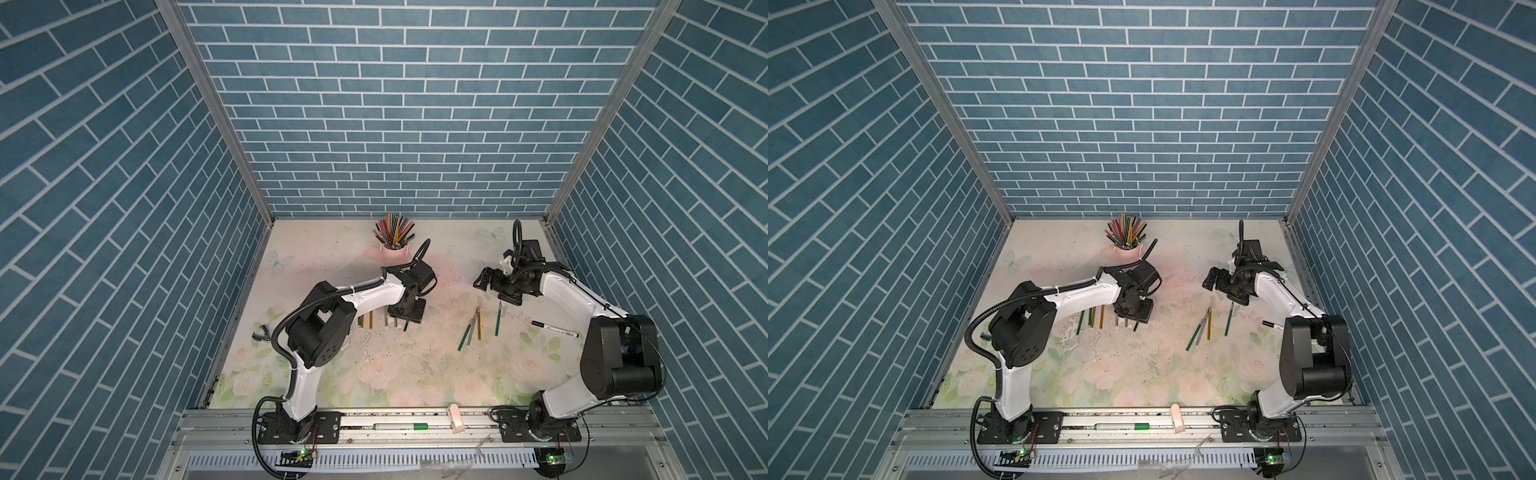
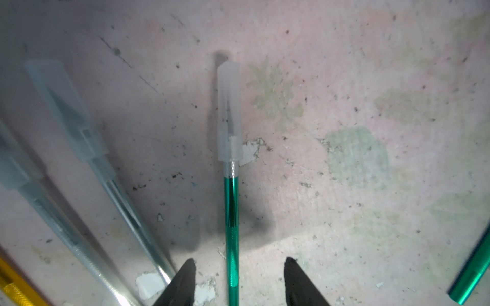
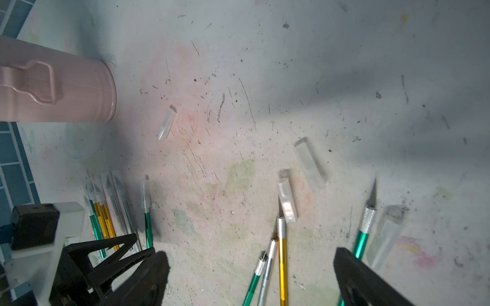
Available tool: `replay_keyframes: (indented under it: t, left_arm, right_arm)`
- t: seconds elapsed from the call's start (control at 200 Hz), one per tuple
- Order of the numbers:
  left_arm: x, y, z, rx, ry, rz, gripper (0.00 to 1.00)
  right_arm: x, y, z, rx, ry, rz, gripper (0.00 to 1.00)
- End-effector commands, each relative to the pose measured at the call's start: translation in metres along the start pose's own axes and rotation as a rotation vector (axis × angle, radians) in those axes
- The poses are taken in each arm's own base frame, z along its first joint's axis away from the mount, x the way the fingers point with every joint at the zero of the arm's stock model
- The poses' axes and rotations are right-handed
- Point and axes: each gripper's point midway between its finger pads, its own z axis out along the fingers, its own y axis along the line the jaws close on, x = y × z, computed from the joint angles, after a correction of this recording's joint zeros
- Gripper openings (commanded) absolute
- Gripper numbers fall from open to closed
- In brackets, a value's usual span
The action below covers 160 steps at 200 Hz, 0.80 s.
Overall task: Remove protective caps from carving knives
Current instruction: Pick up the carving knife from the center of the board.
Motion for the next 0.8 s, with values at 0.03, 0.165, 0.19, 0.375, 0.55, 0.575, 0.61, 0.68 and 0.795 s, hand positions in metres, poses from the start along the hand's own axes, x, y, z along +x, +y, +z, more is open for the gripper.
replay_keyframes:
  t: [0.03,0.165,0.19,0.375,0.55,0.575,0.61,0.68,0.795]
  left_arm:
    - [0.007,0.003,0.008,-0.034,0.03,0.007,0.51]
    - [0.01,0.002,0.012,-0.036,0.041,0.012,0.5]
    - [0.011,0.002,0.013,-0.038,0.045,0.013,0.49]
    - [0.015,0.002,0.017,-0.042,0.057,0.014,0.47]
    - [0.02,0.004,0.017,-0.071,0.077,0.019,0.37]
    - [0.021,0.004,0.017,-0.076,0.08,0.02,0.36]
    - [0.022,0.004,0.017,-0.081,0.083,0.022,0.34]
    - [0.023,0.005,0.017,-0.094,0.084,0.021,0.29]
    - [0.023,0.004,0.019,-0.107,0.091,0.022,0.17]
  right_arm:
    - [0.004,0.0,0.002,-0.017,0.016,0.027,0.98]
    - [0.004,0.0,0.002,-0.024,0.013,0.034,0.98]
    - [0.004,-0.001,0.002,-0.024,0.011,0.038,0.98]
    - [0.005,-0.004,0.001,-0.029,0.01,0.053,0.98]
    - [0.005,-0.005,0.0,-0.037,0.009,0.062,0.98]
    - [0.004,-0.004,0.0,-0.039,0.008,0.062,0.98]
    - [0.004,-0.004,0.0,-0.043,0.006,0.063,0.98]
    - [0.004,-0.004,0.0,-0.046,0.007,0.066,0.98]
    - [0.003,-0.003,0.0,-0.054,0.009,0.07,0.98]
